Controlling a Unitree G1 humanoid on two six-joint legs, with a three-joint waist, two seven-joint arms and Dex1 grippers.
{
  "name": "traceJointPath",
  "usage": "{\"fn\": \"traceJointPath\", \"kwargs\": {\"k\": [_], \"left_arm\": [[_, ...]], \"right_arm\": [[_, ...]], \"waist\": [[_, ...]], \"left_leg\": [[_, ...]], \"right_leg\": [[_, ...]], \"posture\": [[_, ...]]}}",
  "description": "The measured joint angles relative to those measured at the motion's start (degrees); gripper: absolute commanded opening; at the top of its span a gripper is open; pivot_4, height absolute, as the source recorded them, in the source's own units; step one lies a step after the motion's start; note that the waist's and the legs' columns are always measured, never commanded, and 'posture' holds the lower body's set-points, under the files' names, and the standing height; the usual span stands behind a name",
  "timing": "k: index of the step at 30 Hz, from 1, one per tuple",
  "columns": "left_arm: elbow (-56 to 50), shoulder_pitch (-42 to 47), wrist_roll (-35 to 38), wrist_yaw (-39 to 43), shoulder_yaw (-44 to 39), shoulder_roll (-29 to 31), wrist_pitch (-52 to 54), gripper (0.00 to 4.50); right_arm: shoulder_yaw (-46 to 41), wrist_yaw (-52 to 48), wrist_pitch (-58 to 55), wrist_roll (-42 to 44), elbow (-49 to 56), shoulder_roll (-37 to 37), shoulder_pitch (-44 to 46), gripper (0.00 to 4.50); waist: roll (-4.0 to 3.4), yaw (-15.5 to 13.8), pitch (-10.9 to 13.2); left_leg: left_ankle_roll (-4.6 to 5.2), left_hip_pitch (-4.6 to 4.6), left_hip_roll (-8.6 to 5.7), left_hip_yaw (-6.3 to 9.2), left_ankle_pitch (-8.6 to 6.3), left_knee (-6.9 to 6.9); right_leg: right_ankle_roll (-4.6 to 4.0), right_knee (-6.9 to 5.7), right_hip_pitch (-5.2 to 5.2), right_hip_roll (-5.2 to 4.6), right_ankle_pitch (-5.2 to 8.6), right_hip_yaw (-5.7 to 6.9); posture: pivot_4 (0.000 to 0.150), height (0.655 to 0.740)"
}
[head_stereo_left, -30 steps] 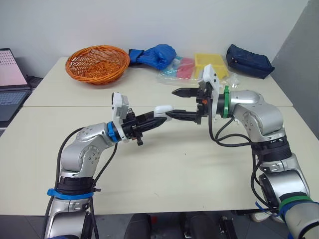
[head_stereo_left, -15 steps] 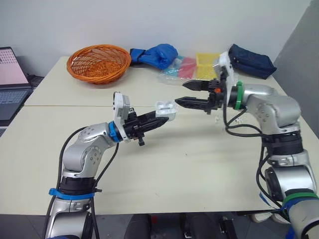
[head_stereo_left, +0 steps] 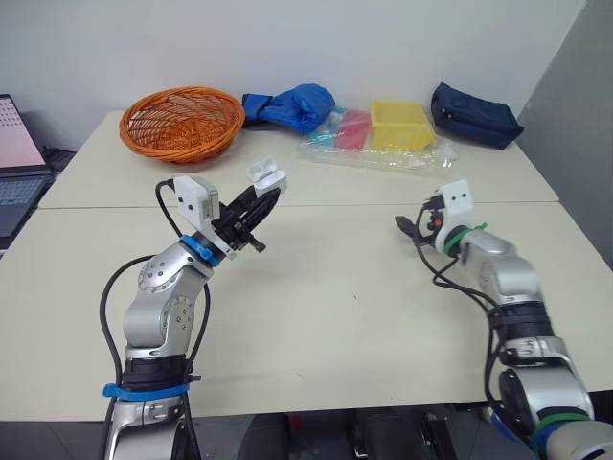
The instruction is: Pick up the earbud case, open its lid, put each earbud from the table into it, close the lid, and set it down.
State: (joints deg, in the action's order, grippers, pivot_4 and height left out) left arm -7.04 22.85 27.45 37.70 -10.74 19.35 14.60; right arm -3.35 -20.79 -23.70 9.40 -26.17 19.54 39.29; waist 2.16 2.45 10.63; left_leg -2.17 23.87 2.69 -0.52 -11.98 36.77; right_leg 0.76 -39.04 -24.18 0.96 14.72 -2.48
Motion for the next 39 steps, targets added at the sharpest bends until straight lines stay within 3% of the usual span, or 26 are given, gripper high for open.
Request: {"fn": "traceJointPath", "kwargs": {"k": [9, 10, 12, 21, 22, 27, 31, 35, 39], "left_arm": [[-1.6, 0.0, 0.1, -1.7, 0.3, 0.8, 0.3, 0.74], [-1.6, 0.0, 0.2, -1.9, 0.3, 0.8, 0.3, 0.74], [-1.6, 0.0, 0.2, -2.1, 0.2, 1.0, 0.3, 0.74], [-1.7, 0.0, 0.3, -1.9, 0.3, 1.4, 0.4, 0.74], [-1.7, 0.0, 0.4, -1.9, 0.3, 1.5, 0.3, 0.74], [-1.7, 0.0, 0.5, -1.8, 0.3, 1.8, 0.3, 0.74], [-1.7, 0.0, 0.5, -1.7, 0.4, 1.7, 0.3, 0.74], [-1.8, -0.8, 0.5, 0.0, 1.5, 1.9, 0.0, 0.74], [-1.7, -1.7, 0.5, 0.7, 1.7, 2.0, -0.1, 0.74]], "right_arm": [[-0.4, 7.3, 5.5, -2.3, -6.8, -3.6, 0.3, 4.48], [-0.5, 7.9, 5.5, -2.5, -6.8, -3.8, -0.1, 4.32], [-1.2, 8.4, 5.4, -2.3, -6.6, -4.3, -0.6, 3.87], [-1.4, 8.6, 4.5, -1.9, -5.3, -5.7, -1.1, 0.60], [-1.4, 8.5, 4.4, -1.9, -5.3, -5.6, -1.1, 0.41], [-1.4, 7.7, 3.4, -2.0, -4.4, -4.3, -1.5, 0.42], [2.1, -3.2, 0.6, -0.6, 2.2, -0.7, -3.6, 0.42], [8.8, -25.4, -2.0, 3.7, 17.3, 12.6, -6.7, 0.42], [11.9, -41.6, -3.4, 5.5, 24.3, 26.5, -8.8, 0.42]], "waist": [[0.00, -0.5, 0.0], [0.00, -0.5, 0.0], [0.00, -0.5, 0.0], [0.00, -0.6, 0.0], [0.00, -0.6, 0.0], [0.00, -0.7, 0.0], [-0.02, -0.6, 0.0], [-0.08, -0.8, 0.0], [-0.09, -0.9, 0.1]], "left_leg": [[0.00, 0.04, -0.03, -0.07, 0.00, 0.01], [0.00, 0.03, -0.02, -0.05, 0.00, 0.01], [0.00, 0.02, -0.02, -0.05, 0.00, 0.01], [0.00, 0.01, -0.03, -0.04, 0.00, 0.04], [0.00, 0.00, -0.03, -0.03, 0.00, 0.04], [0.00, 0.01, -0.04, -0.03, 0.00, 0.05], [0.00, 0.03, -0.03, -0.07, 0.00, 0.02], [0.01, 0.02, -0.03, -0.03, -0.01, -0.03], [0.01, 0.01, -0.07, 0.07, -0.01, 0.03]], "right_leg": [[0.04, 0.08, 0.01, -0.03, -0.02, -0.04], [0.04, 0.08, 0.02, -0.03, -0.02, -0.03], [0.04, 0.05, 0.02, -0.02, -0.02, -0.04], [0.06, 0.06, 0.06, -0.03, -0.03, -0.02], [0.06, 0.06, 0.06, -0.03, -0.03, -0.01], [0.07, 0.06, 0.06, -0.03, -0.04, -0.01], [0.07, 0.09, 0.02, -0.02, -0.03, -0.02], [0.09, 0.18, 0.05, -0.03, -0.02, 0.08], [0.08, 0.16, 0.11, -0.05, -0.02, 0.11]], "posture": [[0.150, 0.7400], [0.150, 0.7400], [0.150, 0.7400], [0.150, 0.7400], [0.150, 0.7400], [0.150, 0.7400], [0.150, 0.7400], [0.150, 0.7400], [0.150, 0.7400]]}}
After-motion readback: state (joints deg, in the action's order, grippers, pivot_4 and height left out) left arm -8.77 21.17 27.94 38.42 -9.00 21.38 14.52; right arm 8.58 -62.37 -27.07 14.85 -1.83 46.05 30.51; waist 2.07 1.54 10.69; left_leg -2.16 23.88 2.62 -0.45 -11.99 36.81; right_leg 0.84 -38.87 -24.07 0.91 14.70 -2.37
